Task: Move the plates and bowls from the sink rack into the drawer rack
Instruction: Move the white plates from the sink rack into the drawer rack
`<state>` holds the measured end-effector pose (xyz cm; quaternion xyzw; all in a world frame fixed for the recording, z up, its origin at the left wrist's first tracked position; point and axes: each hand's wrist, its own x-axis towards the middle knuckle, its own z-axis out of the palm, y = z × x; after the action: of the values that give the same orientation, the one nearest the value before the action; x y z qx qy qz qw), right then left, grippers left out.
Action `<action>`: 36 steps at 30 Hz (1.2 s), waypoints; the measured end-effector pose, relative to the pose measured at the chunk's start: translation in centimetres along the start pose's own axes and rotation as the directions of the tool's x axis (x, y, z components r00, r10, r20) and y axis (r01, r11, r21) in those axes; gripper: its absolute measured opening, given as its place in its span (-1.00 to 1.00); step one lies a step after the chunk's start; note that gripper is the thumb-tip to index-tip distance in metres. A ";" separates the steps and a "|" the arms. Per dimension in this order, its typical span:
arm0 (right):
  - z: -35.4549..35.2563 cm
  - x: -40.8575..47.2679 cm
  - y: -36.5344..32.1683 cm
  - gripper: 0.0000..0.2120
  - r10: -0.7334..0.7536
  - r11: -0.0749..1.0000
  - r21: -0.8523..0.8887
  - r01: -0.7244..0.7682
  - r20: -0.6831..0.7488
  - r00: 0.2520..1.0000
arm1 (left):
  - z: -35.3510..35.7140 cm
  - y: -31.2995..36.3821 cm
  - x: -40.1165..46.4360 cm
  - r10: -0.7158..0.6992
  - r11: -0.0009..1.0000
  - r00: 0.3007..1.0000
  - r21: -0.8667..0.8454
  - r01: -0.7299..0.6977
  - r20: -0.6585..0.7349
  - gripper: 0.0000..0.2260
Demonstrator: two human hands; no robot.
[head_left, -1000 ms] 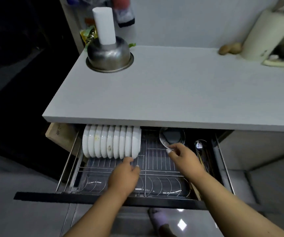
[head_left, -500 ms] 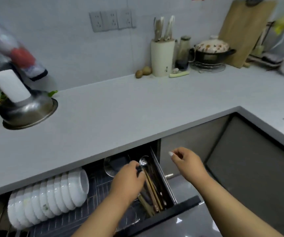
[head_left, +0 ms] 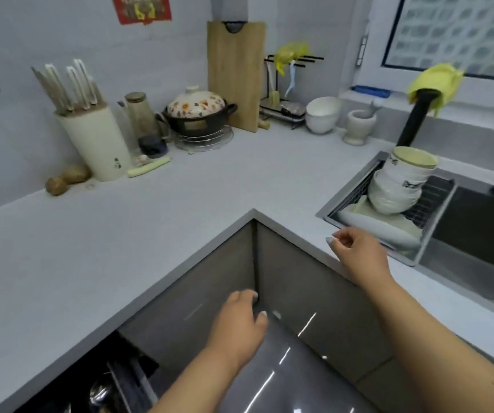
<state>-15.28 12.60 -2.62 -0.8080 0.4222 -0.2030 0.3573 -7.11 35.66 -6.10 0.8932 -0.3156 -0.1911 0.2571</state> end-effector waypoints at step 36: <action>-2.1 -3.2 -11.1 -0.72 -0.721 0.510 -0.287 0.811 0.371 0.585 | -7.0 -0.8 2.9 -0.383 0.055 0.873 -0.936 0.348 0.302 -0.60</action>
<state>-12.41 18.71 6.98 -0.9836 0.0135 -0.1587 0.0842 -1.08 36.67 -1.50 0.5660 0.1214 -0.3931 0.7144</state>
